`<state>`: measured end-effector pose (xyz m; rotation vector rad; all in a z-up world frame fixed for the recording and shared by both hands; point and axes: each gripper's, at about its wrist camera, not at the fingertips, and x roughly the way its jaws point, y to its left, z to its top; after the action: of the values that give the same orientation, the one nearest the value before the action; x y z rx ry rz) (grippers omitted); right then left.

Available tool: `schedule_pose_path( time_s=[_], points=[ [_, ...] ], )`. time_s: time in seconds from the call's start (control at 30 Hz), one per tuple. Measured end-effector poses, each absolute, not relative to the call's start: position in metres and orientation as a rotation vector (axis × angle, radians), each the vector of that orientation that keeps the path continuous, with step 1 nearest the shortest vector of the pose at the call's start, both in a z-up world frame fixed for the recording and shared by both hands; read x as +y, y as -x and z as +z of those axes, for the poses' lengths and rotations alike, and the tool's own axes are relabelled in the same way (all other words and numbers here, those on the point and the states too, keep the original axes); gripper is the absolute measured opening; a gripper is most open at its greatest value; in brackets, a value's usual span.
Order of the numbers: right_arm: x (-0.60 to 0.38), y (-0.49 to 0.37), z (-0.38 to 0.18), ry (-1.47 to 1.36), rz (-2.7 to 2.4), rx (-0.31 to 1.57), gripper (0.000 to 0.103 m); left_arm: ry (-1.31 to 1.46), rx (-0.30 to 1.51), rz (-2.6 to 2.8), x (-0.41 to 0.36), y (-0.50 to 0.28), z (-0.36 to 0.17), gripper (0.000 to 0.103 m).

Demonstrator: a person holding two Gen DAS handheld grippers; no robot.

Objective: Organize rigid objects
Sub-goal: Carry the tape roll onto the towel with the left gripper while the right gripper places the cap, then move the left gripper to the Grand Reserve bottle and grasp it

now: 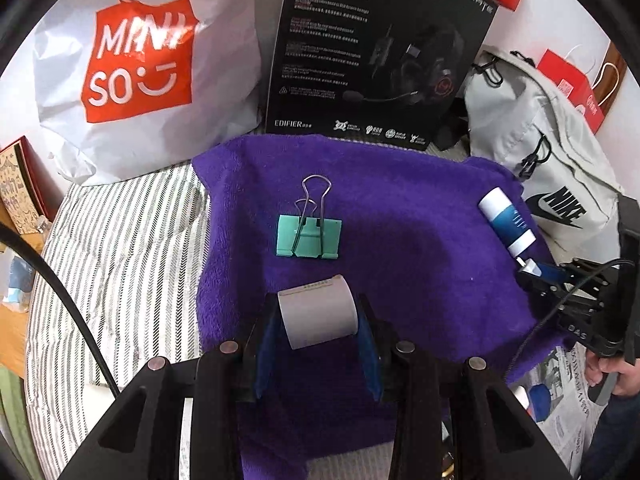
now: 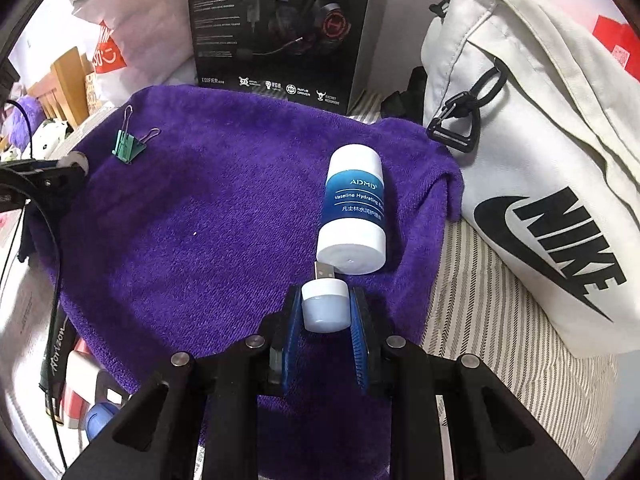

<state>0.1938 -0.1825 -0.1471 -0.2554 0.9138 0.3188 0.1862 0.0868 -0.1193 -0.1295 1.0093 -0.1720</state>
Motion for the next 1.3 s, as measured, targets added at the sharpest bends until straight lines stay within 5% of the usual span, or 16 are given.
schedule_pose_path(
  time_s=[0.1,0.3,0.73,1.03,1.3],
  points=[
    [-0.186,-0.187,-0.142,0.228,0.341,0.912,0.044,0.123,1.024,-0.162,0.085,-0.194,-0.124,0.035],
    [-0.193,-0.166,-0.127,0.226,0.325,0.871,0.055,0.05,1.021,-0.158,0.074,-0.204,-0.128,0.035],
    [-0.216,-0.112,-0.099,0.098,0.309,0.828,0.058,-0.069,1.026,-0.137,0.058,-0.208,-0.137,0.036],
    [-0.226,-0.079,-0.086,0.04,0.303,0.803,0.065,-0.058,1.046,-0.124,0.052,-0.188,-0.138,0.049],
    [-0.223,-0.058,-0.085,0.04,0.315,0.801,0.065,-0.065,0.967,-0.091,0.044,-0.133,-0.102,0.049]
  ],
)
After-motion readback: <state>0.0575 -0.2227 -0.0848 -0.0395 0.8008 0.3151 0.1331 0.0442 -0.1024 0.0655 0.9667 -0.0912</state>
